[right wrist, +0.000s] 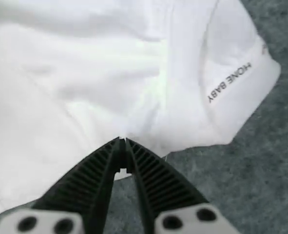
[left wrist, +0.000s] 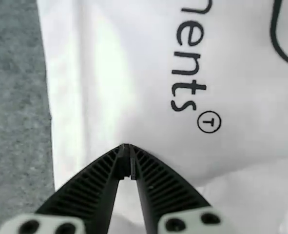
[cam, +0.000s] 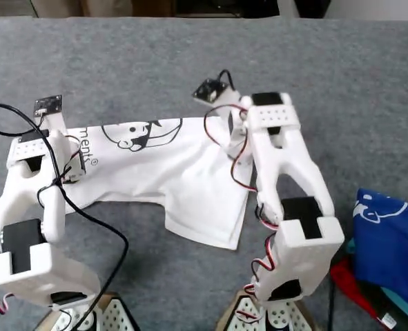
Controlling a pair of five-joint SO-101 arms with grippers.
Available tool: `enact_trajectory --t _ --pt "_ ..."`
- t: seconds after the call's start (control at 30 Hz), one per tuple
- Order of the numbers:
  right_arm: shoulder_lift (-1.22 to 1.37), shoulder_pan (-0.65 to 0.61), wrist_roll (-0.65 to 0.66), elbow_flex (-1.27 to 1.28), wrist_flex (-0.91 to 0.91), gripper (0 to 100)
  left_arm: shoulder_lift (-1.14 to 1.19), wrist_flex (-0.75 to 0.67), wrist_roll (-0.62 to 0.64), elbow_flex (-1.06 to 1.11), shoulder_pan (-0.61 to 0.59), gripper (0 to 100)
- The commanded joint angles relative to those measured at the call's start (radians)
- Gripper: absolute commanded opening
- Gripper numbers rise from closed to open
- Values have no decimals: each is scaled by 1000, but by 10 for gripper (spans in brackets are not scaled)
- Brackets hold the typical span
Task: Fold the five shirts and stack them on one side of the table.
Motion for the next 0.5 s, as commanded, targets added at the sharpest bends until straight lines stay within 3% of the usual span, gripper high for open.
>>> enact_trajectory --t 0.0,0.3,0.47 --pt "38 2 2 13 -31 5 33 -14 9 -38 -12 19" --pt "159 41 60 -47 0 5 277 60 -143 -350 -195 19" --pt "150 35 114 -45 8 5 367 132 -229 -529 -199 19"
